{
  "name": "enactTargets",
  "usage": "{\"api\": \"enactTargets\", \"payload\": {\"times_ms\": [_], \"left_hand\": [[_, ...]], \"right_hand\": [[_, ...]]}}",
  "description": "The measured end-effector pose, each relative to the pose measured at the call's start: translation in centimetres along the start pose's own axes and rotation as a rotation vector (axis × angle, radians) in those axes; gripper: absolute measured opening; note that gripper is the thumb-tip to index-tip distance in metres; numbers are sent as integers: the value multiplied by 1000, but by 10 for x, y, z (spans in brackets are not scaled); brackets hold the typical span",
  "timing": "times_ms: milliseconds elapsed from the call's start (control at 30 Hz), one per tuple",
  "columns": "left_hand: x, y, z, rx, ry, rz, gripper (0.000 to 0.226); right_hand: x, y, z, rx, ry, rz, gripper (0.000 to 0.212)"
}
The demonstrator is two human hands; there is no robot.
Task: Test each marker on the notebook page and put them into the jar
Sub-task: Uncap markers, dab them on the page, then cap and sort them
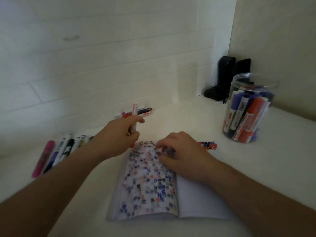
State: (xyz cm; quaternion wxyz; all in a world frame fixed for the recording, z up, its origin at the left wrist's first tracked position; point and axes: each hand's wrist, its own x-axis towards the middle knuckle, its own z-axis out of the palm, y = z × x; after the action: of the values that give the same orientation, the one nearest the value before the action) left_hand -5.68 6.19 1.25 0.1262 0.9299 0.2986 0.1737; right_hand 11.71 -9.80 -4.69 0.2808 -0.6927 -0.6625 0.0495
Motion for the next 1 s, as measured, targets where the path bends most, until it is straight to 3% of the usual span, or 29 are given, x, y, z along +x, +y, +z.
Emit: {"api": "enactTargets", "payload": {"times_ms": [67, 200, 500, 600, 733, 833, 1000], "left_hand": [[-8, -22, -9, 254, -58, -65, 31], [-23, -46, -11, 636, -262, -166, 45], [-18, -48, -11, 745, -332, -352, 41], [-3, -33, -8, 853, -235, -315, 32], [41, -26, 8, 595, -39, -218, 36], [79, -35, 31, 446, 11, -182, 45], [116, -55, 55, 518, 70, -189, 44]], "right_hand": [[-2, -5, 3, -102, -76, -56, 30], [-2, -13, 0, -144, -143, -40, 40], [-4, -16, 0, -143, -166, -23, 51], [-4, -15, -1, -122, -167, -23, 50], [-3, -15, -1, -128, -170, -28, 50], [-4, -14, -2, -127, -173, -34, 51], [-4, -13, -3, -108, -158, -44, 48]]}}
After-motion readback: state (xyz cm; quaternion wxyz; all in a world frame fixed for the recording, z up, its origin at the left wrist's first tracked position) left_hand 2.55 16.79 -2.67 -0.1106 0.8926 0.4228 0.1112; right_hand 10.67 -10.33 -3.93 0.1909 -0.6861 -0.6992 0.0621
